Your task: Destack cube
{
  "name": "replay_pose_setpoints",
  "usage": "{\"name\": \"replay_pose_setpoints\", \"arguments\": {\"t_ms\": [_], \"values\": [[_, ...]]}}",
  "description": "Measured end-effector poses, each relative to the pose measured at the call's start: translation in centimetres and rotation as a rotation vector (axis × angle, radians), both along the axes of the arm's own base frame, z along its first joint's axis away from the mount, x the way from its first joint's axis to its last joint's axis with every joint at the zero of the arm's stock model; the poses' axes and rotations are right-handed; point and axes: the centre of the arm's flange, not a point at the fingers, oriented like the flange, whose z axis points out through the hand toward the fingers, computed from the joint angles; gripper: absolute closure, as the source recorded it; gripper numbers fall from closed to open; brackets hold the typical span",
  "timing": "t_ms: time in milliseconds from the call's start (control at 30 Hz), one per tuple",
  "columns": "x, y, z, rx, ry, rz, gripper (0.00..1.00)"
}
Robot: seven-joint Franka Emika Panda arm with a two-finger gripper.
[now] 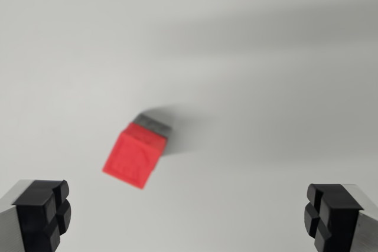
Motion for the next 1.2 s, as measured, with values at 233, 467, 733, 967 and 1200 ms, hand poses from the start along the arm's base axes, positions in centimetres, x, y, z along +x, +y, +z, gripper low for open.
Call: {"name": "replay_pose_setpoints", "arguments": {"t_ms": [233, 467, 733, 967, 1200], "values": [[-0.4, 0.7, -1.5, 0.003, 0.008, -0.033, 0.0], [-0.9, 1.4, -3.2, 0.005, 0.016, -0.071, 0.0], [-1.5, 2.4, -5.6, 0.008, 0.029, -0.12, 0.0], [-2.1, 3.4, -7.9, 0.011, 0.041, -0.171, 0.0], [-2.7, 4.3, -10.3, 0.014, 0.053, -0.22, 0.0]]}}
